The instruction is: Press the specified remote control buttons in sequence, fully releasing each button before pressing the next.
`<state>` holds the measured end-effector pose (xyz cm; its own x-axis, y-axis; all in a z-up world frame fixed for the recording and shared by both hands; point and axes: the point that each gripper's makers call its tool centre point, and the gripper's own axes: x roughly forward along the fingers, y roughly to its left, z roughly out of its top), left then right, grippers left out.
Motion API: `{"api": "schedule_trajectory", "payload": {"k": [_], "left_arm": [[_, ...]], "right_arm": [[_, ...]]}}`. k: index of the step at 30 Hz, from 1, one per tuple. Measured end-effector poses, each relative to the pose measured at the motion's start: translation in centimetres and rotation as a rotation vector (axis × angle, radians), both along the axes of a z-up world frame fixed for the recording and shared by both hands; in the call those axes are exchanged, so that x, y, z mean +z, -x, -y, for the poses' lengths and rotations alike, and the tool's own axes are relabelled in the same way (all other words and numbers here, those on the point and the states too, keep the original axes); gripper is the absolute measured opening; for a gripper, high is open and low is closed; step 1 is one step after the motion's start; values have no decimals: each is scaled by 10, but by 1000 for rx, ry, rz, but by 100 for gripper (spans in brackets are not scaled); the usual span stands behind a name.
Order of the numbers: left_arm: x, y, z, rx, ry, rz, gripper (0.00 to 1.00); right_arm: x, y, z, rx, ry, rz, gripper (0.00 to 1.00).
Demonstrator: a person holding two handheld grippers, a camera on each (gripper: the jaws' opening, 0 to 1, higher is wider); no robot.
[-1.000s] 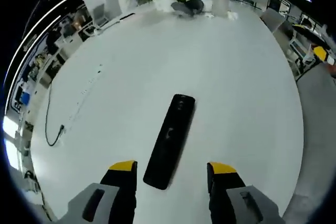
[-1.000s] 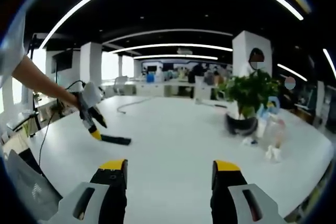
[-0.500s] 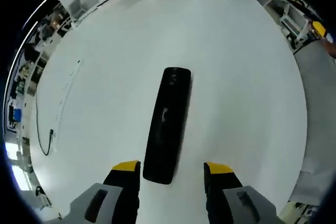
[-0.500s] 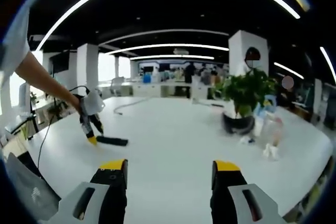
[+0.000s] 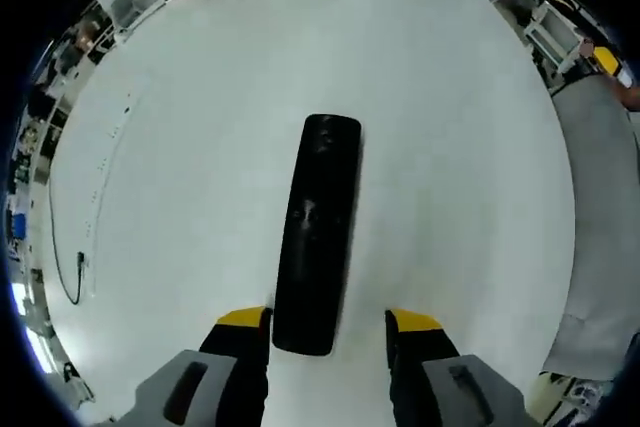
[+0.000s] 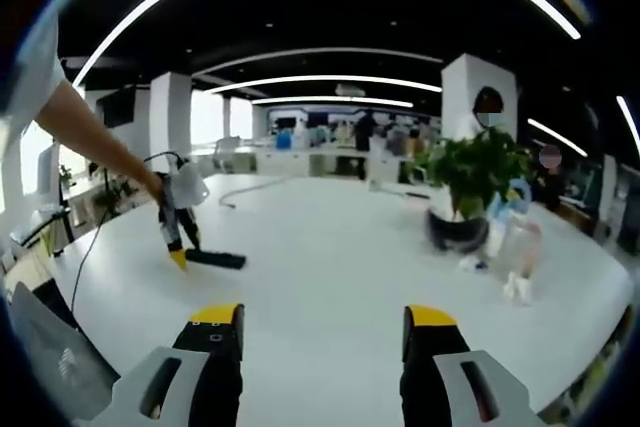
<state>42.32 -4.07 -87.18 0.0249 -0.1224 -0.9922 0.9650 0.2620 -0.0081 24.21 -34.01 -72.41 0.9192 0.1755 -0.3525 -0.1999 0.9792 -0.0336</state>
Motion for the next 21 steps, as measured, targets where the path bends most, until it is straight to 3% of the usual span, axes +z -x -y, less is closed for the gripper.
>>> {"api": "schedule_trajectory", "payload": {"k": [8, 21], "left_arm": [[2, 0, -2, 25, -5, 5, 46], [4, 7, -1, 54, -17, 10, 33]], "right_arm": [[4, 0, -3, 7, -15, 10, 62], [8, -1, -3, 12, -39, 25, 61]]}}
